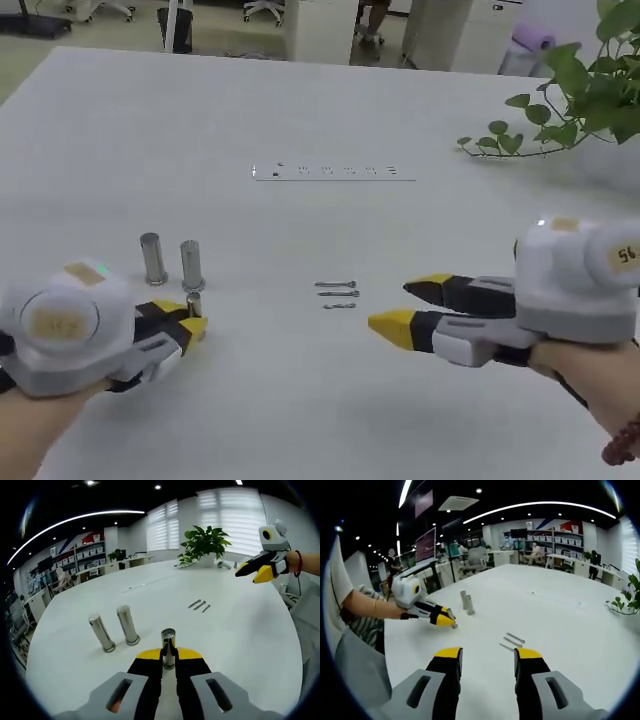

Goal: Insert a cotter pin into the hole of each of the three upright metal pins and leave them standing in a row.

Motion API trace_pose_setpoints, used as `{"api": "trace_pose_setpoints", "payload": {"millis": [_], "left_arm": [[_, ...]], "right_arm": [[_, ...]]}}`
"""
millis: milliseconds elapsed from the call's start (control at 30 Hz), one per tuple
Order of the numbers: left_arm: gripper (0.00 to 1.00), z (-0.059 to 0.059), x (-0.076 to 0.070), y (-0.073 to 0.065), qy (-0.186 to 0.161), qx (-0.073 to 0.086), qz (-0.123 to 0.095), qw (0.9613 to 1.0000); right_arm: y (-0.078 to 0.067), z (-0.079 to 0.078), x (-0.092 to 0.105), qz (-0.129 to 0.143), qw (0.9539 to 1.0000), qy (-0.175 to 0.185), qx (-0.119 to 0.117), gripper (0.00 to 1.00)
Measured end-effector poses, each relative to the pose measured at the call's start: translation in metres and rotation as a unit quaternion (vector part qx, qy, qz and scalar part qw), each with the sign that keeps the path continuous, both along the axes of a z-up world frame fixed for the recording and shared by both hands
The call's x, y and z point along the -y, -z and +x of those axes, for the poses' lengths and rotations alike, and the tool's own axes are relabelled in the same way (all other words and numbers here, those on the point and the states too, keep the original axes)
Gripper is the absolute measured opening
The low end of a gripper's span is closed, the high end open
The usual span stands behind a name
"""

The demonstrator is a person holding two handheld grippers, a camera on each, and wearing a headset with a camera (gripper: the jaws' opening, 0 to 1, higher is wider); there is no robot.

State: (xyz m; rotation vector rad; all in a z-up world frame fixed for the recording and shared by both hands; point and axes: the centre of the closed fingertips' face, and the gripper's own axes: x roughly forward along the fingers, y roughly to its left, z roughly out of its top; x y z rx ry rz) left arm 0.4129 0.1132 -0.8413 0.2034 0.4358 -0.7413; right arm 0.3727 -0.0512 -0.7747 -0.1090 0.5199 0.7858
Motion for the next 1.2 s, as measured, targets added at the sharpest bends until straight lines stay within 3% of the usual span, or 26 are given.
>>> {"api": "trace_pose_setpoints", "payload": {"millis": [300, 633, 833, 1200], "left_arm": [[0.07, -0.010, 0.031, 0.006, 0.038, -0.005, -0.012, 0.9992], [0.07, -0.034, 0.060, 0.004, 0.082, -0.007, -0.023, 0.9964], [0.07, -0.048, 0.069, 0.003, 0.104, -0.009, -0.023, 0.9943], [0.07, -0.058, 0.074, 0.000, 0.129, -0.014, -0.026, 0.9912]], "right_arm": [[0.007, 0.003, 0.001, -0.008, 0.9999, -0.002, -0.010, 0.41], [0.011, 0.011, 0.009, -0.025, 0.9995, -0.013, -0.016, 0.39], [0.014, 0.016, 0.007, -0.040, 0.9985, -0.032, -0.018, 0.35], [0.025, 0.017, -0.008, -0.066, 0.9953, -0.065, -0.026, 0.33]]}}
